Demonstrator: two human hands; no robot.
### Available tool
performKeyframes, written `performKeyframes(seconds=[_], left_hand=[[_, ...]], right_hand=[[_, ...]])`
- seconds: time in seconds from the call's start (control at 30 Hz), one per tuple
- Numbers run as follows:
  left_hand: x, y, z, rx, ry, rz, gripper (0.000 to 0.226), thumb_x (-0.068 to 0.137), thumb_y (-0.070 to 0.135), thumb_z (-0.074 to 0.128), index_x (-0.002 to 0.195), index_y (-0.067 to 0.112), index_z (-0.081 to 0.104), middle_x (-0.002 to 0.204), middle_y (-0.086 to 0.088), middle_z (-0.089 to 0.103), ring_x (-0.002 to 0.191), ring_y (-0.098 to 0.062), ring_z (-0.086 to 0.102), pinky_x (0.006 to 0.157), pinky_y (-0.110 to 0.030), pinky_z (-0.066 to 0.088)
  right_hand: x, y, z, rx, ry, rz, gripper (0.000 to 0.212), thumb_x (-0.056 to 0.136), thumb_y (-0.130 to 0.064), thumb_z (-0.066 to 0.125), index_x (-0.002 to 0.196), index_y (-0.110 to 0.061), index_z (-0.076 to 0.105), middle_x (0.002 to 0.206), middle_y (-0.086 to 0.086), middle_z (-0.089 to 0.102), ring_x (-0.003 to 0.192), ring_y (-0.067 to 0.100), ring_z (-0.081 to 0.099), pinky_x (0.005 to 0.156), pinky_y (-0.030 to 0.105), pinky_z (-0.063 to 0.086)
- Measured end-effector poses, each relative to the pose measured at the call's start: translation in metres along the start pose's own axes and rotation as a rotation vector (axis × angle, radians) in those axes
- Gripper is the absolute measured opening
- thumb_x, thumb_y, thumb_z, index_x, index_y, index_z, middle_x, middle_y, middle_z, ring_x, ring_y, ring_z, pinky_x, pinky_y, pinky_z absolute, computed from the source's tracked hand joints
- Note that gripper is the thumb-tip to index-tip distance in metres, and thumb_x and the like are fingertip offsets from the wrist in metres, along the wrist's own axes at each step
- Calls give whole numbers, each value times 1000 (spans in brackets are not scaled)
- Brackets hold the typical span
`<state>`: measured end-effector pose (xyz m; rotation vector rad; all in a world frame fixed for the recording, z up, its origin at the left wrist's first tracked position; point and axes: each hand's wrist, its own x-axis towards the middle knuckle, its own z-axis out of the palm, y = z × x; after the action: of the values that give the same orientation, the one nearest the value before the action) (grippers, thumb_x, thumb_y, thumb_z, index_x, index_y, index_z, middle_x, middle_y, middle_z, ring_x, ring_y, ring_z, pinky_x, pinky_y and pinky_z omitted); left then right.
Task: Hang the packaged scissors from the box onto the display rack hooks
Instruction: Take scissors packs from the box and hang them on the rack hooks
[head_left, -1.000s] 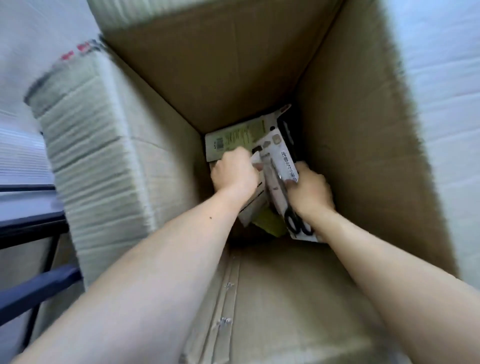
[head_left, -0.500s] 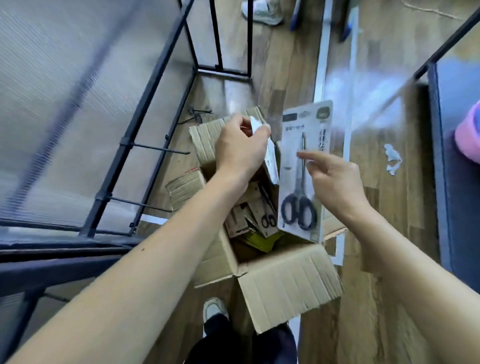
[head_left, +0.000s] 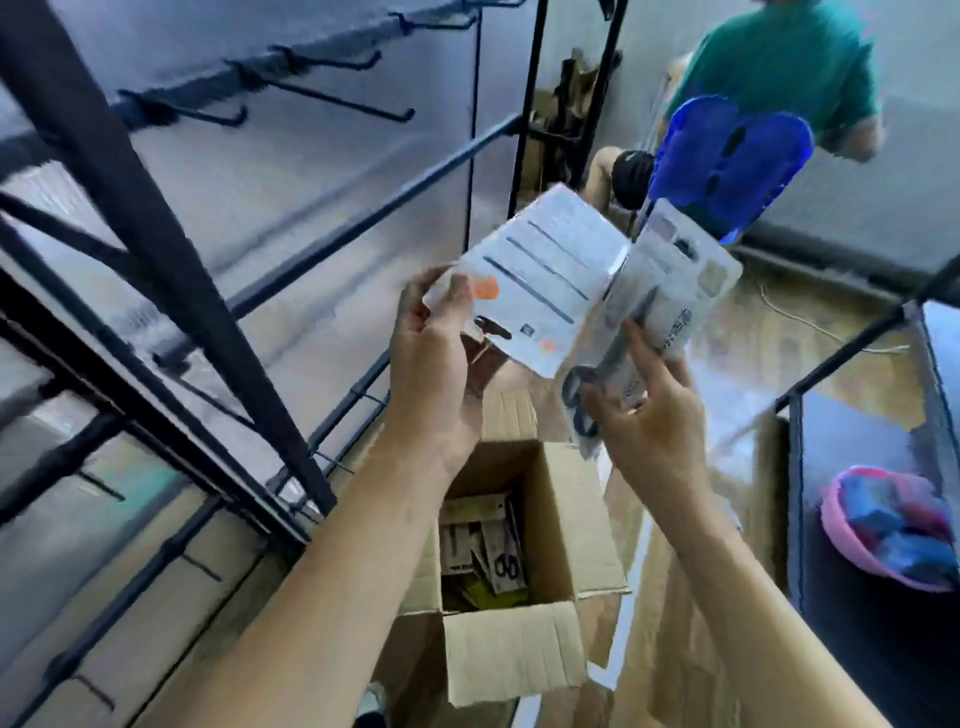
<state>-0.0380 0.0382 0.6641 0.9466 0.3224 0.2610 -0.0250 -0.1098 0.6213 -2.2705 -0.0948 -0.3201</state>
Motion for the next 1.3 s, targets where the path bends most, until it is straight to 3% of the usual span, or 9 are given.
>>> performKeyframes(seconds=[0.17, 0.27, 0.43, 0.6, 0.77, 0.9, 1.0, 1.17, 1.3], left_hand=[[-47, 44, 9, -66, 78, 61, 12, 93, 15, 49, 89, 23, 57, 93, -8, 67, 92, -33, 64, 81, -53, 51], [-71, 67, 10, -32, 83, 161, 16, 92, 14, 52, 83, 25, 59, 74, 2, 69, 67, -14, 67, 65, -33, 57], [-112, 106, 13, -11, 81, 278, 17, 85, 4, 56, 76, 18, 57, 69, 0, 64, 59, -13, 63, 47, -21, 51], [-151, 145, -1, 27, 106, 416, 18, 92, 27, 51, 77, 18, 52, 62, 5, 58, 54, -6, 58, 54, -23, 51], [-178, 172, -50, 311, 301, 598, 17, 93, 32, 49, 80, 23, 55, 71, 7, 57, 66, -9, 53, 63, -24, 41], [-208, 192, -116, 641, 483, 789, 13, 87, 22, 60, 99, 21, 53, 94, 8, 58, 81, -4, 54, 67, -8, 40], [-245, 211, -178, 810, 526, 721, 16, 88, 26, 60, 103, 24, 56, 91, 16, 61, 87, -7, 58, 71, -16, 42], [-320, 237, -264, 732, 587, 723, 4, 81, 33, 59, 84, 33, 61, 80, 15, 68, 77, -2, 63, 70, -23, 48], [-378, 254, -318, 652, 709, 738, 11, 87, 25, 62, 84, 36, 63, 79, 17, 70, 81, -1, 65, 75, -23, 52]], right_hand=[[0, -55, -28, 57, 99, -158, 77, 83, -24, 67, 145, -26, 22, 140, 12, 36, 131, 22, 24, 108, 30, 25], [-4, -80, -46, 73, 185, -317, 78, 77, -34, 64, 144, -24, 26, 141, 14, 37, 124, 18, 26, 104, 28, 23], [-7, -111, -62, -17, 230, -773, 38, 80, -25, 56, 115, -15, 65, 117, 8, 65, 95, 19, 47, 83, 29, 42], [-40, -148, -59, 143, 144, -994, 11, 83, -14, 61, 84, -16, 71, 82, 1, 69, 71, 16, 58, 61, 19, 45], [-84, -198, -41, 415, -145, -808, 49, 84, -9, 61, 55, -31, 28, 49, -17, 41, 49, -3, 39, 46, 8, 25], [-125, -247, -14, 673, -422, -612, 44, 87, -7, 60, 51, -17, 35, 46, -12, 32, 48, 0, 27, 47, 13, 22], [-164, -290, 9, 874, -633, -495, 43, 90, -5, 56, 52, -20, 40, 40, -17, 35, 44, -4, 31, 48, 10, 26], [-248, -355, 52, 968, -872, -431, 14, 89, -13, 57, 77, -13, 64, 70, -11, 61, 71, 1, 54, 74, 18, 43], [-316, -399, 74, 1002, -996, -388, 12, 88, -19, 58, 92, -16, 69, 71, -18, 68, 74, -6, 60, 73, 11, 46]])
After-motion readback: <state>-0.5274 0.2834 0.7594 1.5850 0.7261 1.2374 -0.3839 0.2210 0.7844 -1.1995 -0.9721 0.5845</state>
